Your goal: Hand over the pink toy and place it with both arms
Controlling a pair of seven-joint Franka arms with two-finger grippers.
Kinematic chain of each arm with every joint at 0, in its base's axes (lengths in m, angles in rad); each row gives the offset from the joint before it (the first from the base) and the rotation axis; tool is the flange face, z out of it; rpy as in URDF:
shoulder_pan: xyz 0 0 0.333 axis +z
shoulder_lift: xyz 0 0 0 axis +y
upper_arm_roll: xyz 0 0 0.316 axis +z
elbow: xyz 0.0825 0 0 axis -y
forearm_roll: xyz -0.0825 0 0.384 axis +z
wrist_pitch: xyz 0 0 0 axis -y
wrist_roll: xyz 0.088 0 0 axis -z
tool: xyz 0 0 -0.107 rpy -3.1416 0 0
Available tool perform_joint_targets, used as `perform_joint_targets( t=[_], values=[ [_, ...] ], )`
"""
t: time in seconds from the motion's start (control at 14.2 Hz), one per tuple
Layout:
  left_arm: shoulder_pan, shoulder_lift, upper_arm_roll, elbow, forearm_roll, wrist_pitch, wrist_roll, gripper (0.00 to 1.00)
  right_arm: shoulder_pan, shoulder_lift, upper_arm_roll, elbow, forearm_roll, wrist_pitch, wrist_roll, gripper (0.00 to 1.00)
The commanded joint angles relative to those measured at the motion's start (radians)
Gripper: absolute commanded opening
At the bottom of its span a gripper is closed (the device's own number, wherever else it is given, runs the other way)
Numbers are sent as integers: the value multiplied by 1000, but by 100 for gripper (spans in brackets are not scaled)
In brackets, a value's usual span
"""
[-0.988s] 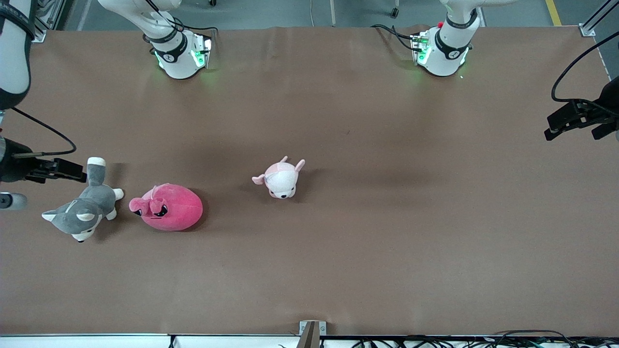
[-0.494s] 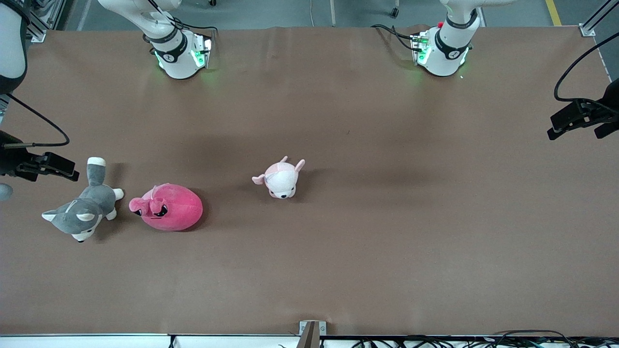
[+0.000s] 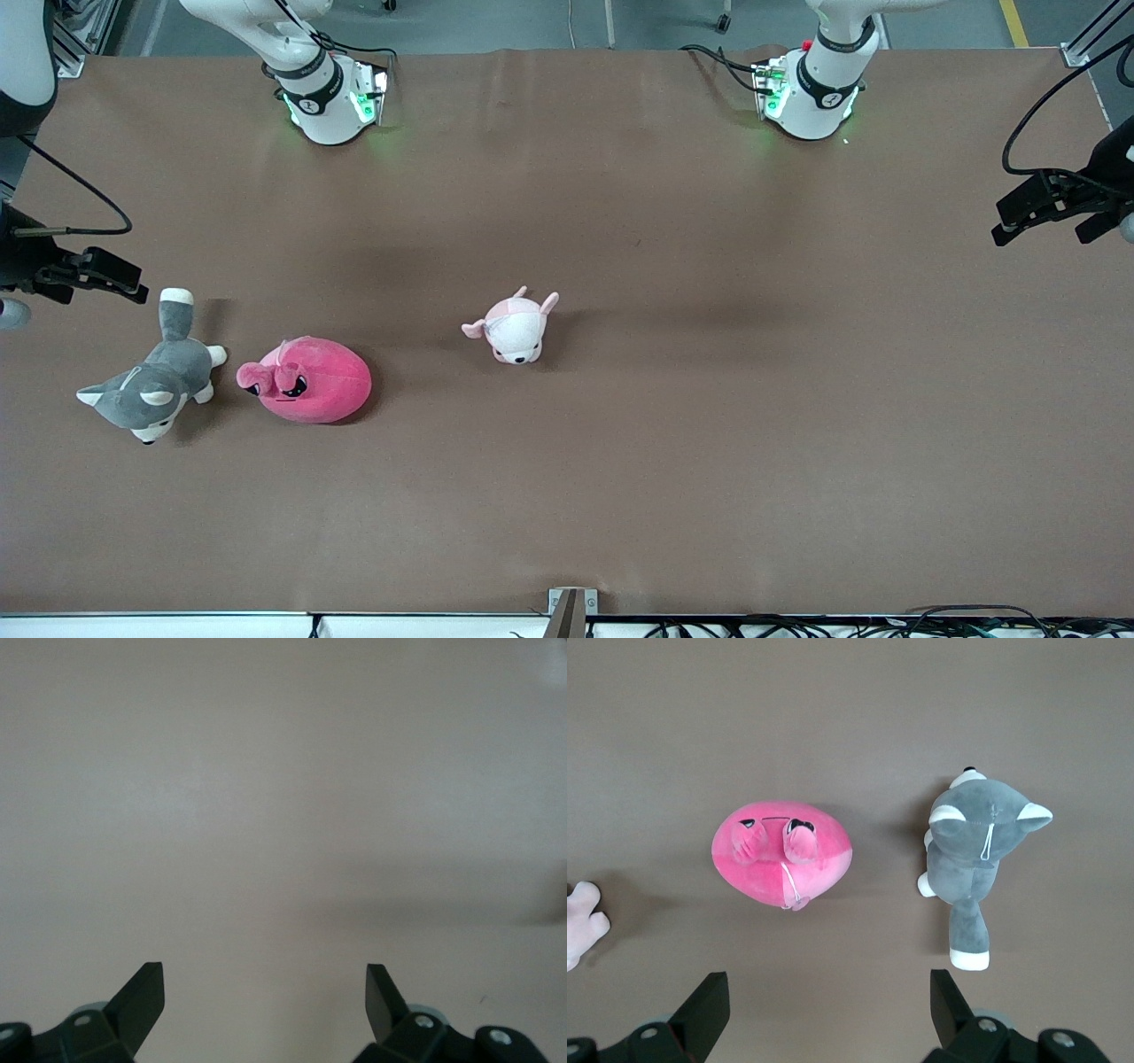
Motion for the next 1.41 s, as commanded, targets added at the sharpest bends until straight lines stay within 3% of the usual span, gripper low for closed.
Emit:
perform_joint_targets(
  t=[0.0, 1.34],
  values=[
    [3, -3, 7, 3, -27, 19, 67, 100, 2, -53, 10, -71, -25, 30, 7, 100],
    [-1, -6, 4, 9, -15, 15, 54, 100, -3, -67, 12, -73, -48, 32, 10, 100]
  ],
)
